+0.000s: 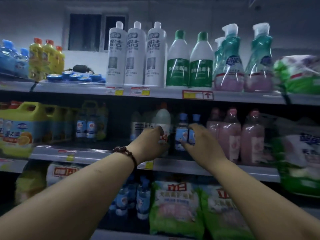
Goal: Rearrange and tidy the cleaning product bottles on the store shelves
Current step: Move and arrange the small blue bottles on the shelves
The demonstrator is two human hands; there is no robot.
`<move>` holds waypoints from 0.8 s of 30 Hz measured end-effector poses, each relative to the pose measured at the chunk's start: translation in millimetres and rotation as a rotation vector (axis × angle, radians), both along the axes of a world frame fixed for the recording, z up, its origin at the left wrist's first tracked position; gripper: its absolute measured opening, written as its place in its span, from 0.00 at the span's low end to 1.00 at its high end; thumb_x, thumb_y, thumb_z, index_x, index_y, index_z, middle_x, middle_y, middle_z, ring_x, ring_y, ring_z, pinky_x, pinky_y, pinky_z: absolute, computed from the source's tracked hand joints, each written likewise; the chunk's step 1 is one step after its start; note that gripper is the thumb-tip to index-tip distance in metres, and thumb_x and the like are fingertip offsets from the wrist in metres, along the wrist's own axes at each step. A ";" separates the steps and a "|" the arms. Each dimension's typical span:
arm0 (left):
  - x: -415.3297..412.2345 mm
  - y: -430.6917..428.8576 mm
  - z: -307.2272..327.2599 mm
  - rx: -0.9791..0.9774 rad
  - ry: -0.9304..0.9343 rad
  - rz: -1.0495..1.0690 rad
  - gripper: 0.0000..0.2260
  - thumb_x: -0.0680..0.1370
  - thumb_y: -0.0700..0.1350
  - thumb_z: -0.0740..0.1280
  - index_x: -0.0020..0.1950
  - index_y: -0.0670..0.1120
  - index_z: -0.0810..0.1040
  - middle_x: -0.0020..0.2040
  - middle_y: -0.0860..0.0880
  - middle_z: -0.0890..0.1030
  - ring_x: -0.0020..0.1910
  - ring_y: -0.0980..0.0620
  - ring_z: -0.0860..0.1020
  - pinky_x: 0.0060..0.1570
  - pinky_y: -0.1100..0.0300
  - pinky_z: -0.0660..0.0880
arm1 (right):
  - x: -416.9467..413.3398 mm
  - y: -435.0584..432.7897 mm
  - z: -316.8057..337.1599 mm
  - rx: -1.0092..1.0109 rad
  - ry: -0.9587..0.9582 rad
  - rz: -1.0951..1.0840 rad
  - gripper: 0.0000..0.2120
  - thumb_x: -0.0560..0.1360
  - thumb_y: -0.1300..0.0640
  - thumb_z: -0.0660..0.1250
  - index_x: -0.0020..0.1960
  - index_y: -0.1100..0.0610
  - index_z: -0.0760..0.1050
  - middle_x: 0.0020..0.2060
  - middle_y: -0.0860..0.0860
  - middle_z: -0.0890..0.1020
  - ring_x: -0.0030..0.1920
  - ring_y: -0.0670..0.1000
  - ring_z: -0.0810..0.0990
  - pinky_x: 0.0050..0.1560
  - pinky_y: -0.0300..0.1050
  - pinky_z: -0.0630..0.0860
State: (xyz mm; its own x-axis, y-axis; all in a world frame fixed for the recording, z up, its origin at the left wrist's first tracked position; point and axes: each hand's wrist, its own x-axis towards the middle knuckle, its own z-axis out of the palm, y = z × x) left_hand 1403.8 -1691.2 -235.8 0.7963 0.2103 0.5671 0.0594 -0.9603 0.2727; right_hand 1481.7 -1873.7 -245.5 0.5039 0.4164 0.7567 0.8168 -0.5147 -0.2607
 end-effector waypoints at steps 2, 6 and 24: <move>17.2 -15.1 0.0 -0.077 -0.043 -0.023 0.15 0.76 0.52 0.71 0.57 0.45 0.75 0.53 0.47 0.80 0.47 0.50 0.78 0.44 0.58 0.77 | 15.6 -11.4 -4.2 0.089 0.079 0.004 0.20 0.75 0.53 0.73 0.64 0.55 0.72 0.56 0.50 0.76 0.54 0.52 0.78 0.51 0.44 0.76; 52.6 -34.0 -9.2 -0.098 -0.063 -0.007 0.06 0.78 0.47 0.68 0.49 0.46 0.76 0.47 0.45 0.82 0.40 0.52 0.77 0.34 0.68 0.68 | 43.0 -20.7 -15.3 0.189 0.260 -0.015 0.19 0.74 0.55 0.74 0.61 0.58 0.73 0.55 0.53 0.81 0.47 0.45 0.76 0.39 0.29 0.70; 131.5 -48.8 -36.9 -0.381 -0.190 0.140 0.20 0.75 0.44 0.75 0.63 0.40 0.74 0.60 0.42 0.80 0.57 0.44 0.81 0.55 0.51 0.80 | 88.0 5.6 -24.0 0.160 0.373 -0.027 0.17 0.76 0.50 0.73 0.60 0.58 0.78 0.56 0.54 0.83 0.55 0.53 0.82 0.55 0.48 0.79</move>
